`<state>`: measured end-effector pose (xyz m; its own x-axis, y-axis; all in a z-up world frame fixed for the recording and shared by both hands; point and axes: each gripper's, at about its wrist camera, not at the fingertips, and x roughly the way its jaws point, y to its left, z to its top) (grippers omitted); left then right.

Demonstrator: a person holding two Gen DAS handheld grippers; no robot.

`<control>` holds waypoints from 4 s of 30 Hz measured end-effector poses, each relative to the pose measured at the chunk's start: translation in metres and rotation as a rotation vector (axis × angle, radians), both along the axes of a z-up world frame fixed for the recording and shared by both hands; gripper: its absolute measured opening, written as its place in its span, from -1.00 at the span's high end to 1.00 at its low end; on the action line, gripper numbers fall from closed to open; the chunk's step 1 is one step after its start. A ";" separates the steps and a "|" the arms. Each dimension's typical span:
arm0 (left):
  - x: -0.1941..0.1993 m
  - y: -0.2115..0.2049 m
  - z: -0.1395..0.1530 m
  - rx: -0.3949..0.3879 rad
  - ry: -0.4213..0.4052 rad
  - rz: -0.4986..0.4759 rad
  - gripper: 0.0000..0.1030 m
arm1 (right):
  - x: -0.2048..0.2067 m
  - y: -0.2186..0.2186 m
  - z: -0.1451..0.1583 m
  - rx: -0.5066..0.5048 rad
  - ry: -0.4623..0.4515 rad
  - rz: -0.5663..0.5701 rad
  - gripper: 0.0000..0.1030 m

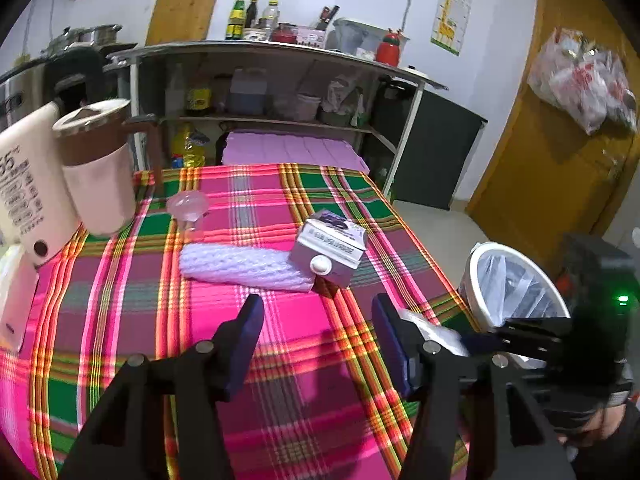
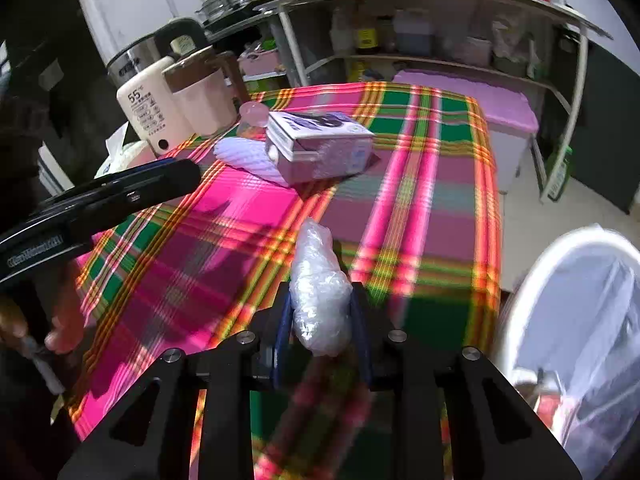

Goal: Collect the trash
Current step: 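Grasp the clear plastic bag with the right gripper while the left grasps the purple milk carton, then carry the plastic bag and milk carton with both grippers over the bin, then open both grippers to drop the bag and carton into the bin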

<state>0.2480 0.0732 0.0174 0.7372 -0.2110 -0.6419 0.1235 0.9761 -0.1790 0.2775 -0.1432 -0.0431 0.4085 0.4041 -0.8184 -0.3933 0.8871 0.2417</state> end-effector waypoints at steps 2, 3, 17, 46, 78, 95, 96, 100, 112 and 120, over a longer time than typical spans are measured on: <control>0.005 -0.006 0.000 0.038 -0.012 -0.010 -0.15 | -0.006 -0.009 0.001 0.017 0.004 -0.017 0.44; 0.009 -0.009 0.000 0.058 -0.020 -0.014 -0.16 | -0.008 -0.012 0.002 0.021 0.004 -0.022 0.44; 0.051 -0.035 -0.013 0.231 -0.041 -0.118 -0.30 | -0.012 -0.039 0.004 0.056 0.000 -0.068 0.44; -0.012 -0.065 0.014 0.079 -0.045 -0.007 -0.09 | -0.048 -0.069 0.036 0.041 -0.083 -0.181 0.44; -0.070 -0.146 0.027 0.021 -0.044 -0.159 -0.09 | -0.108 -0.134 0.064 0.004 -0.142 -0.331 0.44; -0.034 -0.199 0.002 0.019 0.026 -0.269 -0.10 | -0.092 -0.197 0.033 -0.025 -0.064 -0.459 0.43; -0.032 -0.201 0.001 0.018 0.029 -0.274 -0.10 | -0.091 -0.199 0.031 -0.027 -0.060 -0.461 0.43; -0.026 -0.212 -0.003 0.021 0.044 -0.298 -0.11 | -0.088 -0.203 0.024 -0.037 -0.042 -0.464 0.42; -0.019 -0.215 -0.006 0.008 0.075 -0.305 -0.12 | -0.089 -0.206 0.024 -0.039 -0.061 -0.467 0.12; -0.023 -0.214 0.000 -0.010 0.051 -0.313 -0.19 | -0.094 -0.202 0.031 -0.037 -0.080 -0.463 0.11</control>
